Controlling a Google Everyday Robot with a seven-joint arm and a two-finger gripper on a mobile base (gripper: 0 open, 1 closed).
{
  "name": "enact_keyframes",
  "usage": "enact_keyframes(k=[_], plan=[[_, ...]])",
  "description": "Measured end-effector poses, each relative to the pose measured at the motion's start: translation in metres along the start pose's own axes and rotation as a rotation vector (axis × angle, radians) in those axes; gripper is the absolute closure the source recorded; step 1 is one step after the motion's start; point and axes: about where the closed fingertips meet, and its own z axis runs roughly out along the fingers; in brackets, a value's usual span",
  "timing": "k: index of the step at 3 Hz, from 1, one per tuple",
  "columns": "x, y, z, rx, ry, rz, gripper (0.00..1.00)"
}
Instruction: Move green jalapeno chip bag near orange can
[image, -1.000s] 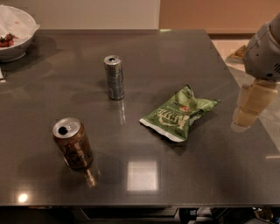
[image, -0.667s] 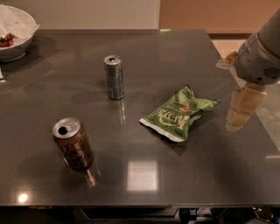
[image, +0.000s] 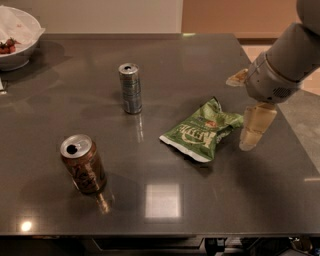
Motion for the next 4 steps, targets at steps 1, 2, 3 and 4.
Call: enact_keyframes(k=[1, 2, 3, 4], plan=[[-0.002, -0.012, 0.021, -0.024, -0.013, -0.003, 0.00], [0.002, -0.020, 0.040, -0.041, -0.011, -0.002, 0.00], [0.014, -0.024, 0.052, -0.050, -0.004, 0.019, 0.00], [0.021, -0.026, 0.060, -0.057, 0.002, 0.040, 0.17]])
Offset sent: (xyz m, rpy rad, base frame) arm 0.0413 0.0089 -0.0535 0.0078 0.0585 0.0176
